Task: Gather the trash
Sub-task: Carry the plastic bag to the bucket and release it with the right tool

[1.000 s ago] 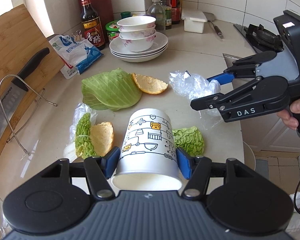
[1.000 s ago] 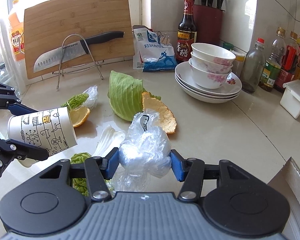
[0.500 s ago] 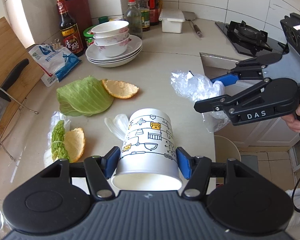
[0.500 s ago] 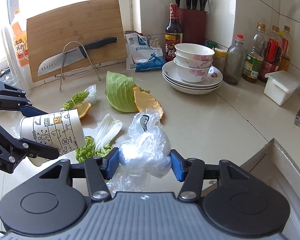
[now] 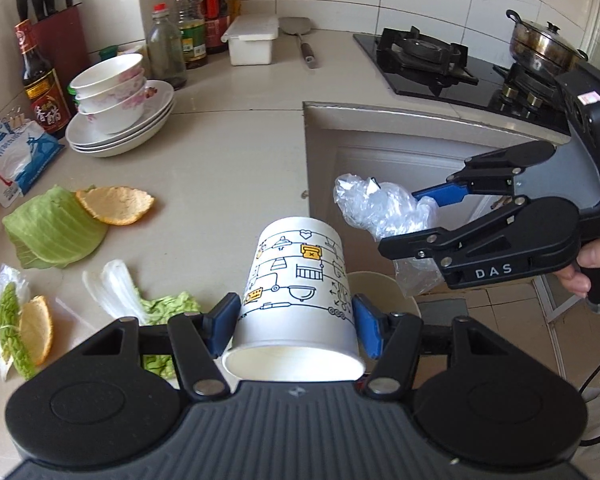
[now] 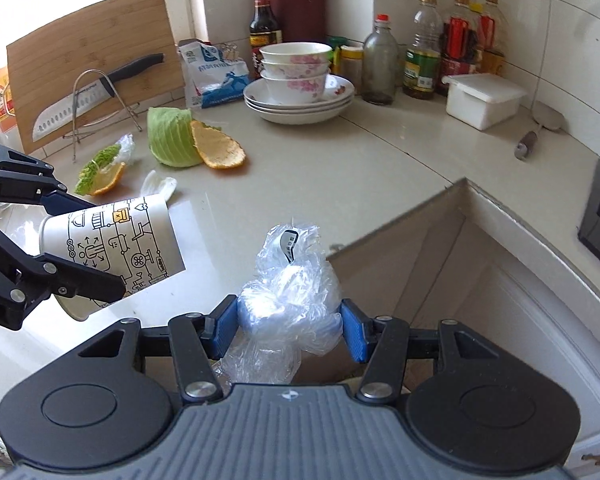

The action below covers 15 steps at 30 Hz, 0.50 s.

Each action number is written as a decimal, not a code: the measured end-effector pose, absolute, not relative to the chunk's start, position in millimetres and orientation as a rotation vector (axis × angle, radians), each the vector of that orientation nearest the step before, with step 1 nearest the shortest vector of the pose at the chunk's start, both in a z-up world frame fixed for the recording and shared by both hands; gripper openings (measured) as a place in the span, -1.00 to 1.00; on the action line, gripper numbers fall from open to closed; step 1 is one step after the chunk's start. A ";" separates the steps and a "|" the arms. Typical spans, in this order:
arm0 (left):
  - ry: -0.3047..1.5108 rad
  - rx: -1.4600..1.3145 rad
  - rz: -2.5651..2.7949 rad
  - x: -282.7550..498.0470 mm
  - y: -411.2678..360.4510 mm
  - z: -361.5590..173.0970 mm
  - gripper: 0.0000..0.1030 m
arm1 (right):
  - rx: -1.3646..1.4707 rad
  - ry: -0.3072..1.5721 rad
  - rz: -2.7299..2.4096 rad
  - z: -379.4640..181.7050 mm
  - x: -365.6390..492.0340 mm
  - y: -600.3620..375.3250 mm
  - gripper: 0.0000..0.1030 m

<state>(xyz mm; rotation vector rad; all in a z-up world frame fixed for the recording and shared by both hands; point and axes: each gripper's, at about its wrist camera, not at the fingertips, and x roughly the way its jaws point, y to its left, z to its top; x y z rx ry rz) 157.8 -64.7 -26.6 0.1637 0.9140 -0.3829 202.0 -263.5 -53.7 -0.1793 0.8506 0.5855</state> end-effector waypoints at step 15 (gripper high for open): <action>0.937 0.170 -0.432 160.8 -111.0 -44.0 0.17 | -0.137 1.026 0.431 -139.5 206.4 -308.6 0.15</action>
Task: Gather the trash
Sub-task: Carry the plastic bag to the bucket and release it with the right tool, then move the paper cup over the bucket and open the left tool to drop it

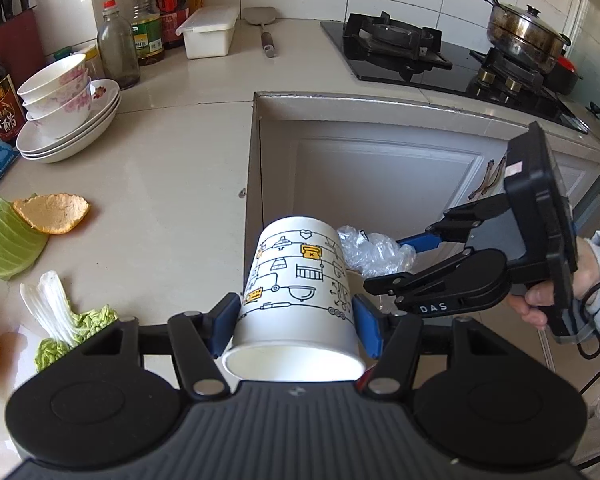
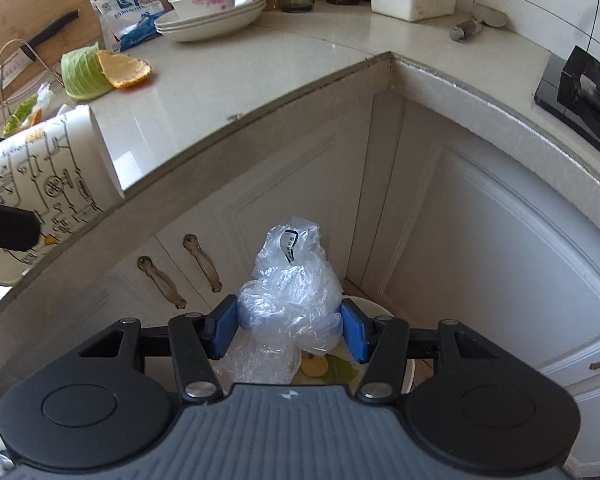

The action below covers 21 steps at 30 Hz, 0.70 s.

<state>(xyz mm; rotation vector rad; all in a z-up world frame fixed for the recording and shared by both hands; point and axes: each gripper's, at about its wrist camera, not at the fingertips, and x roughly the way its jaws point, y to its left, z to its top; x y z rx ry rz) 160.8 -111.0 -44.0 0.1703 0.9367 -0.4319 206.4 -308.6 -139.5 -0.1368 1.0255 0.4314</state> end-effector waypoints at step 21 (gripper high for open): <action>0.952 0.162 -0.343 158.3 -117.9 -51.0 0.17 | -0.121 1.103 0.361 -225.6 239.1 -308.6 0.96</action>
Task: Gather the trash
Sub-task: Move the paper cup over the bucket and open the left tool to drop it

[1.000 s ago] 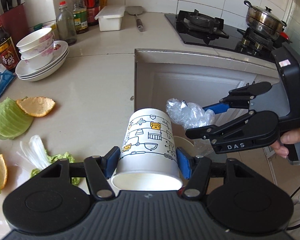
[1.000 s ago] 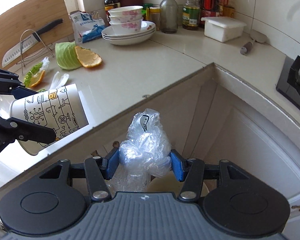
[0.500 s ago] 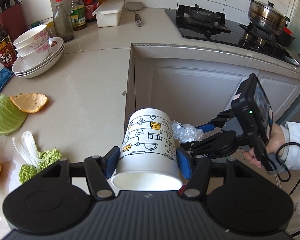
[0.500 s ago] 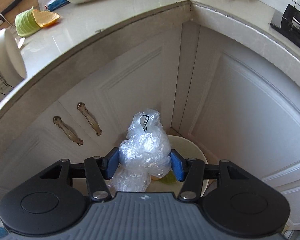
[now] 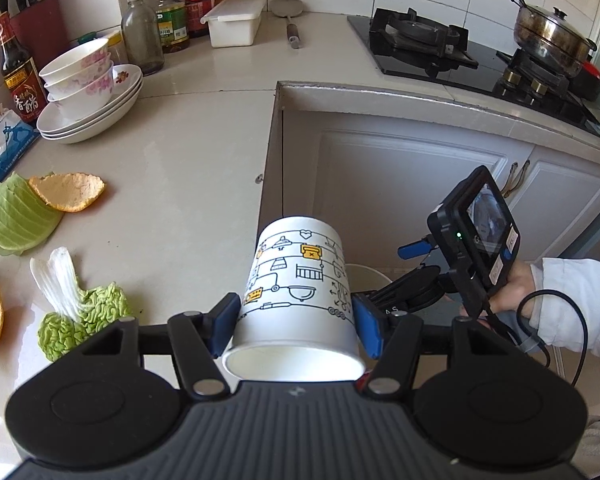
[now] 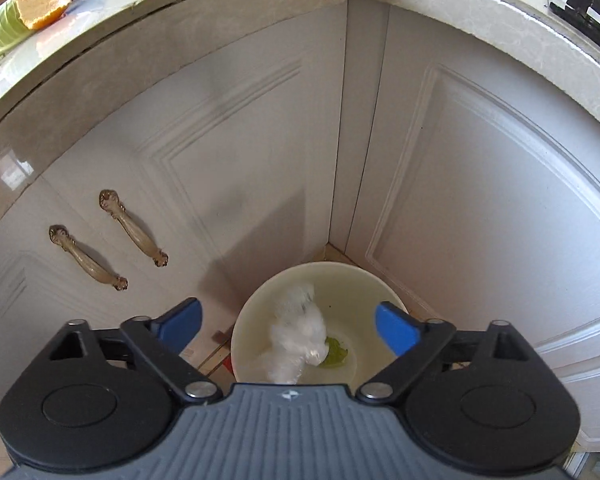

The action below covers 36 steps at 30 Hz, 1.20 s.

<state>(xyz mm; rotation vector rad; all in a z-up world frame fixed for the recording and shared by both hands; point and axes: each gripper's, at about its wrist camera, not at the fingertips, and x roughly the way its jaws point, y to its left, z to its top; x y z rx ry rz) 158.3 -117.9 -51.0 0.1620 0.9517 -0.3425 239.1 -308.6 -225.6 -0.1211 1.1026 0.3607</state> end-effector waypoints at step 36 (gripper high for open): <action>1.061 0.151 -0.391 215.6 -249.4 -175.9 0.18 | -0.179 1.017 0.209 -203.5 168.0 -400.5 1.00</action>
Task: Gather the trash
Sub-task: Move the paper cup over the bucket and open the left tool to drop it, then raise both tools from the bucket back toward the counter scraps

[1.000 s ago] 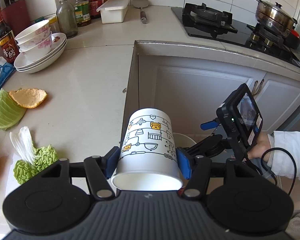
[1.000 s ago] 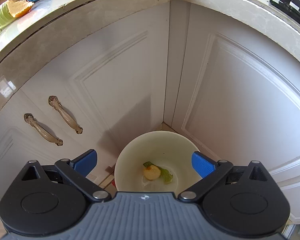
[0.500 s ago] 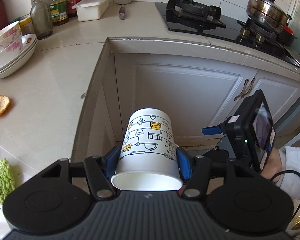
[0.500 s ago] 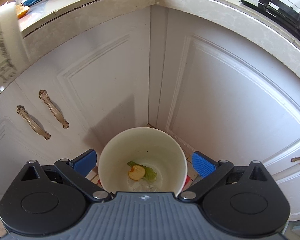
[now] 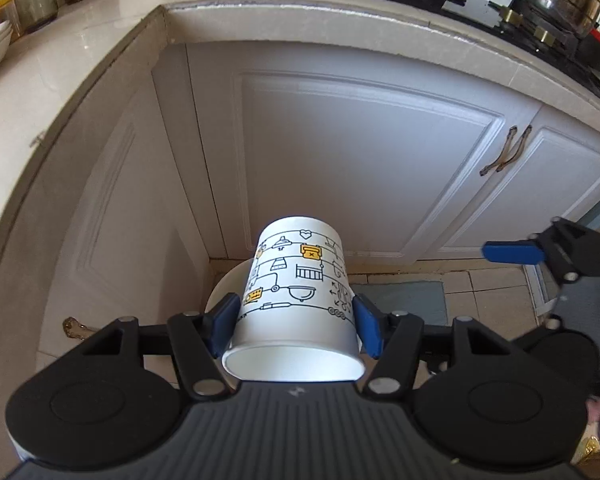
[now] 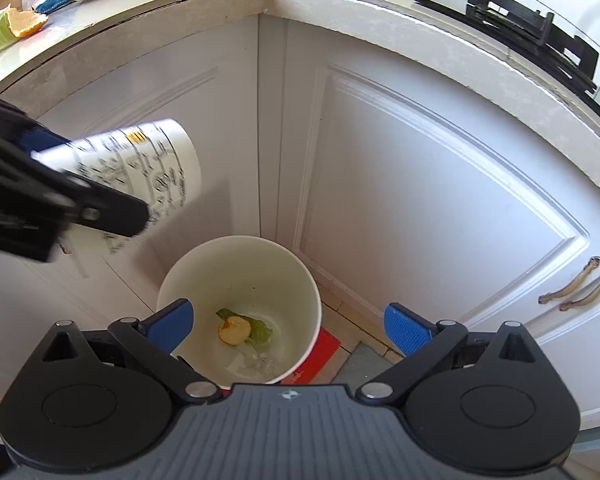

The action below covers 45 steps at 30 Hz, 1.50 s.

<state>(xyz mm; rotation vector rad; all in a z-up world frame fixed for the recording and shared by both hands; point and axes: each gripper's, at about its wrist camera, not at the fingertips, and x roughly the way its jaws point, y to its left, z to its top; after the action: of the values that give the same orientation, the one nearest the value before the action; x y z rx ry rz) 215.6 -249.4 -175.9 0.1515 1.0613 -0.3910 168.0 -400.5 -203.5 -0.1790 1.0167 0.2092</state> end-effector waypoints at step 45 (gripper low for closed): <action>0.955 0.163 -0.420 215.7 -251.2 -146.3 0.79 | -0.152 1.000 0.148 -155.1 146.7 -417.8 1.00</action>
<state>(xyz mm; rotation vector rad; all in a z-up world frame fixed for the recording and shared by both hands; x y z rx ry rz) 215.7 -251.2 -146.3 0.1634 0.9546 -0.4196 146.7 -417.8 -155.1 -0.1520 0.9998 0.1484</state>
